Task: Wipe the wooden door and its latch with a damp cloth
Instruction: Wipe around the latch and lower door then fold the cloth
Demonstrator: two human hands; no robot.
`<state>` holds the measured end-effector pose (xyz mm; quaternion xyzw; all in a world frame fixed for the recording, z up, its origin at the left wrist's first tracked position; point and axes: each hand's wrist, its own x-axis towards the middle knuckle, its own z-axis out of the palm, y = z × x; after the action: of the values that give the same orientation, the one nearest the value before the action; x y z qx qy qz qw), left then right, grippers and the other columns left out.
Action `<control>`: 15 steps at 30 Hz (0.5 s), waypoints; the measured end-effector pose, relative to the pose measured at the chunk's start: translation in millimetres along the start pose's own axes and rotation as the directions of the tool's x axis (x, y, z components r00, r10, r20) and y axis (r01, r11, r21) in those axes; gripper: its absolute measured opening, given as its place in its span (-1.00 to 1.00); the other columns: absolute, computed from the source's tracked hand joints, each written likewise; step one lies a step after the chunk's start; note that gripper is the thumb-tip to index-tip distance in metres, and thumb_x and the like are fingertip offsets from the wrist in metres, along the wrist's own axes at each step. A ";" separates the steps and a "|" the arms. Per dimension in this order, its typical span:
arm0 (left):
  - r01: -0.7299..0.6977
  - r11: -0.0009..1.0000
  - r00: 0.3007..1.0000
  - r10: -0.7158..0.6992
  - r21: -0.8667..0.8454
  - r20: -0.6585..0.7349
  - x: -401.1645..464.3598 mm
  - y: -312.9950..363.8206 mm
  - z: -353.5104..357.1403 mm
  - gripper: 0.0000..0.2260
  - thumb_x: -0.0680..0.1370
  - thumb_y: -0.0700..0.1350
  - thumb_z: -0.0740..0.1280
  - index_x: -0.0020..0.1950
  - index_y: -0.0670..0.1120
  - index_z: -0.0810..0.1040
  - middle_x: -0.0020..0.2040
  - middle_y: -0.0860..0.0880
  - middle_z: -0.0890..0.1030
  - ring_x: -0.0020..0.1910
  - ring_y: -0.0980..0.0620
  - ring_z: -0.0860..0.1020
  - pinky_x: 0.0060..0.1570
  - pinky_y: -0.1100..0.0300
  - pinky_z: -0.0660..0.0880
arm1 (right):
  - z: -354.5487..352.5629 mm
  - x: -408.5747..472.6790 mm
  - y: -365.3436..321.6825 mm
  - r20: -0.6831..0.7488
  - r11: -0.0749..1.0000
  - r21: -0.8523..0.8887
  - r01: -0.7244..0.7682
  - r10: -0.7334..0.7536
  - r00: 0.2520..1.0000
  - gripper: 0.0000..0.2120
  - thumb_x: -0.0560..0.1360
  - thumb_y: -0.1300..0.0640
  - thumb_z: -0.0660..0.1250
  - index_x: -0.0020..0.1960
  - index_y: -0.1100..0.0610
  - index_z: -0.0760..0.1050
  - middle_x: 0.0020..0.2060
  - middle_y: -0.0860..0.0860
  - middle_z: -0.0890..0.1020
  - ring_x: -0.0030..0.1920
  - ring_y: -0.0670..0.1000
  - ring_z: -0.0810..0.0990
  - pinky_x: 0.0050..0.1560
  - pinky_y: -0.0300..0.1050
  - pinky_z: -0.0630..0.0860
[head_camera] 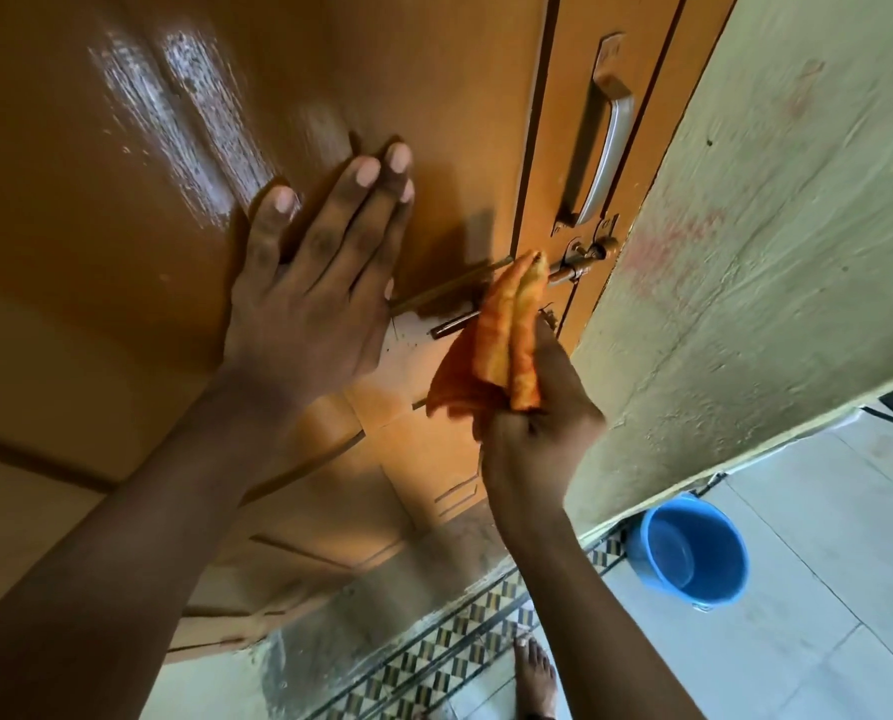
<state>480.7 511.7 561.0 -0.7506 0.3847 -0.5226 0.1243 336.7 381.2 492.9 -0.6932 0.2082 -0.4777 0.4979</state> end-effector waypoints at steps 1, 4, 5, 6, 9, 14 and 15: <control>0.002 1.000 1.000 -0.002 -0.010 0.006 -0.2 0.3 -0.9 -0.43 0.74 0.01 0.09 0.72 -0.16 0.12 0.70 -0.09 0.19 0.67 -0.05 0.12 0.60 -0.09 -0.27 | 6.1 2.8 -0.7 0.072 0.986 -0.132 0.100 -0.091 0.993 -0.54 0.48 0.28 0.22 0.34 0.23 0.60 0.16 0.19 0.71 0.12 0.25 0.72 -0.08 0.23 0.71; 0.000 1.000 1.000 0.000 0.000 0.000 1.3 0.1 -0.2 -0.43 0.73 0.02 0.09 0.72 -0.16 0.13 0.70 -0.10 0.20 0.67 -0.06 0.15 0.59 -0.11 -0.21 | 25.6 0.0 0.8 0.393 0.805 -0.451 0.385 -0.209 0.896 -0.47 0.42 0.24 0.32 0.38 0.25 0.56 0.38 0.22 0.59 0.42 0.31 0.53 -0.02 0.20 0.73; -0.003 1.000 1.000 0.003 0.001 0.002 2.0 0.4 -1.2 -0.42 0.73 0.02 0.09 0.72 -0.16 0.13 0.70 -0.10 0.20 0.67 -0.06 0.15 0.58 -0.12 -0.19 | 24.6 -1.0 2.3 0.457 0.764 -0.464 0.448 -0.227 0.860 -0.46 0.40 0.24 0.33 0.38 0.26 0.56 0.38 0.22 0.59 0.43 0.30 0.52 -0.05 0.17 0.72; -0.001 1.000 1.000 0.001 -0.001 0.008 2.4 0.3 -3.0 -0.42 0.73 0.02 0.09 0.72 -0.16 0.13 0.70 -0.10 0.19 0.67 -0.06 0.14 0.58 -0.12 -0.19 | 19.7 -0.6 6.3 0.495 0.749 -0.441 0.495 -0.257 0.830 -0.47 0.40 0.21 0.29 0.36 0.26 0.57 0.37 0.21 0.60 0.43 0.29 0.53 -0.04 0.14 0.71; 0.010 0.999 0.999 -0.009 -0.037 0.033 2.4 -1.4 -7.3 -0.43 0.73 0.00 0.10 0.72 -0.15 0.13 0.71 -0.09 0.17 0.68 -0.06 0.10 0.59 -0.11 -0.21 | -2.7 -3.2 7.4 0.473 0.900 -0.282 0.331 -0.170 0.865 -0.51 0.42 0.23 0.22 0.30 0.21 0.64 0.24 0.15 0.70 0.23 0.20 0.69 0.02 0.06 0.73; 0.041 0.988 0.996 -0.029 -0.148 0.082 5.2 4.4 -19.3 -0.51 0.75 -0.01 0.07 0.68 -0.09 0.27 0.71 -0.07 0.18 0.69 -0.10 0.13 0.61 -0.13 -0.28 | -11.0 -21.6 6.2 0.019 0.724 0.009 -0.690 0.690 0.724 -0.65 0.50 0.46 0.15 -0.10 0.17 0.66 -0.31 0.05 0.67 -0.28 0.14 0.70 -0.26 0.04 0.67; 0.029 0.985 0.995 -0.012 -0.169 0.099 4.3 5.2 -21.2 -0.52 0.75 -0.04 0.10 0.68 -0.08 0.27 0.71 -0.06 0.18 0.69 -0.11 0.13 0.61 -0.13 -0.30 | -9.5 -16.3 7.6 -0.049 0.621 0.164 -0.767 0.781 0.622 -0.69 0.48 0.46 0.17 -0.15 0.15 0.61 -0.31 0.08 0.66 -0.21 0.28 0.70 -0.21 0.18 0.68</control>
<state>460.3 509.7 569.9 -0.7871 0.4137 -0.4518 0.0726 322.3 385.8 479.1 -0.4736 0.4842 -0.2681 0.6851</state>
